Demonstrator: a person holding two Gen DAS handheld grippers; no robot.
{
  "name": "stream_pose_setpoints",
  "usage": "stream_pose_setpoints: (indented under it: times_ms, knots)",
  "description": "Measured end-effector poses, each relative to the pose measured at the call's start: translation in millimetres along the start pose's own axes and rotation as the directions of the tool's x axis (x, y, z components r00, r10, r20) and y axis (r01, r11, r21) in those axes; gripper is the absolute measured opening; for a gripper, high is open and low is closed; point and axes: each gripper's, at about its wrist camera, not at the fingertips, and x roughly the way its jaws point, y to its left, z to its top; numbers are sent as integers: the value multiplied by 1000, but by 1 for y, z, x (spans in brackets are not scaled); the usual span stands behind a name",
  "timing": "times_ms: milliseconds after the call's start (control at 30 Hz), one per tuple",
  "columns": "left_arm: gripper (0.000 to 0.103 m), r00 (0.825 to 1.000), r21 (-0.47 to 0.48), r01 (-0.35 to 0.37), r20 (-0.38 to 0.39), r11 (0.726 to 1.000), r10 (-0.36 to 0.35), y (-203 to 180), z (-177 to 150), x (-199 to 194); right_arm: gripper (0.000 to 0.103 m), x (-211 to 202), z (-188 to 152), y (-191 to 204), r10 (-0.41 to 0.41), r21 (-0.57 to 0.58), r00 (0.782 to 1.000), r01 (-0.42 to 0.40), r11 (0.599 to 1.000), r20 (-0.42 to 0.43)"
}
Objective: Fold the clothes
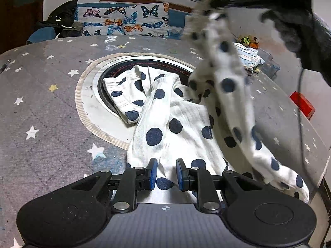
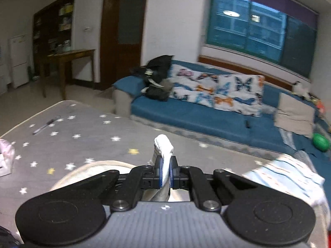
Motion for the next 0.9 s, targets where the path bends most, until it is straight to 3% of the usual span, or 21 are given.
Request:
stream_pose_setpoints:
  times_ms: [333, 600, 767, 900]
  knots:
    - [22, 999, 31, -50, -16, 998, 51, -8, 0, 1, 7, -29, -61, -100, -133, 122, 986, 145, 982, -97]
    - [22, 998, 60, -56, -25, 997, 58, -15, 1, 1, 10, -35, -112, -135, -244, 149, 944, 280, 948, -222]
    - [23, 999, 90, -31, -13, 995, 32, -31, 6, -6, 11, -37, -123, -131, -183, 177, 955, 227, 958, -232]
    - [23, 1000, 114, -10, -4, 993, 11, -43, 11, -11, 18, -20, -127, -118, -85, 213, 968, 137, 968, -238]
